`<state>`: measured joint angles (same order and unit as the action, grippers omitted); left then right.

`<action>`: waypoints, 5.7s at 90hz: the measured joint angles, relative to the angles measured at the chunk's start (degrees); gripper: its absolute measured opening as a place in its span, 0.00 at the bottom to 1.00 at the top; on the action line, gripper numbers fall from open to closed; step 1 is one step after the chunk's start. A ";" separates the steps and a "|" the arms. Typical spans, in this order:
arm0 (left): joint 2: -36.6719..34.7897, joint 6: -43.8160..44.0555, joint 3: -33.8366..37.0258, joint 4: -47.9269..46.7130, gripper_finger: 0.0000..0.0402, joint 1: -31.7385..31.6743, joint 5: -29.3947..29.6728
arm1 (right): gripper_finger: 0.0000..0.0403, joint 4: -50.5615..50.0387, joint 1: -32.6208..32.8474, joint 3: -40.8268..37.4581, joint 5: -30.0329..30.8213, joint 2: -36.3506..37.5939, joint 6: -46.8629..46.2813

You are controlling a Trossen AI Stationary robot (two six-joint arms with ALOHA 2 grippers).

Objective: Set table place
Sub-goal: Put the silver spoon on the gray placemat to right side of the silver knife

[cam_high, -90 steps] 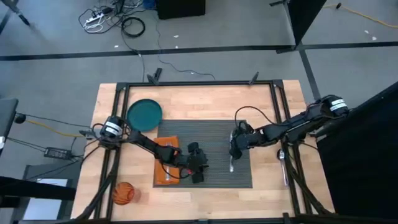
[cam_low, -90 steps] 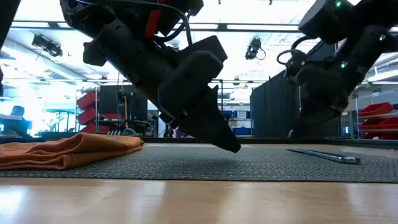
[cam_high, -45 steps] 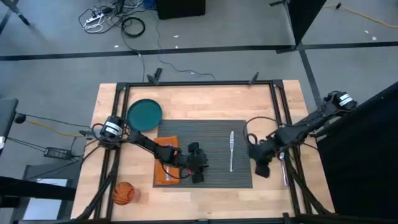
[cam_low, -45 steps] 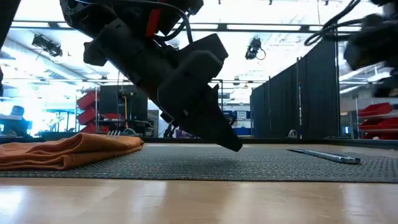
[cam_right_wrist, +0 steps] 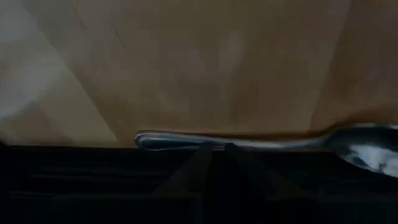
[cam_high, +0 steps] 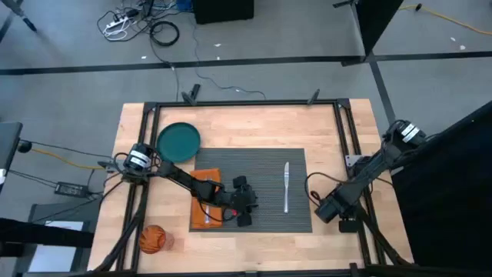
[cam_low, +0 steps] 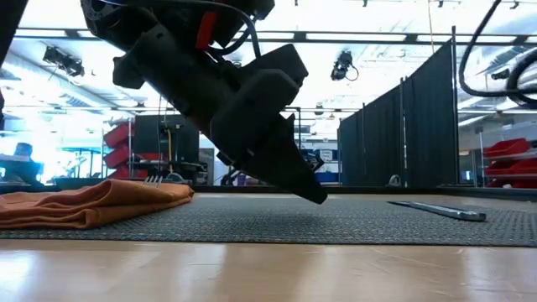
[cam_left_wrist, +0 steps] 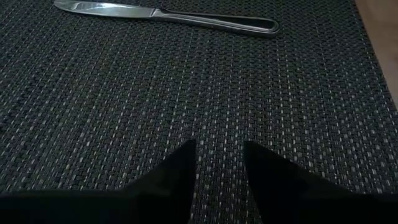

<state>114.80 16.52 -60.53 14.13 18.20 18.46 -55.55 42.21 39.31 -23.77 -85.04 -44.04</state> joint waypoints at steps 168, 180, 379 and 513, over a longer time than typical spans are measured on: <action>-0.02 -0.05 0.00 0.28 0.30 0.52 -1.81 | 0.14 -8.69 7.06 7.41 28.60 4.65 -65.50; -0.01 -0.99 0.00 0.31 0.30 0.76 -1.90 | 0.22 -8.28 9.98 5.85 32.26 4.46 -77.91; -0.02 -1.30 0.00 2.78 0.30 0.99 -3.10 | 0.01 12.39 -11.61 6.06 60.86 -1.38 -69.20; -0.02 -0.91 0.01 3.22 0.30 1.03 -3.08 | 0.16 15.83 -9.35 5.66 40.62 -2.96 -50.62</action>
<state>114.78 15.62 -60.52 17.35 19.22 15.38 -39.72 32.85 44.97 16.86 -88.01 -94.66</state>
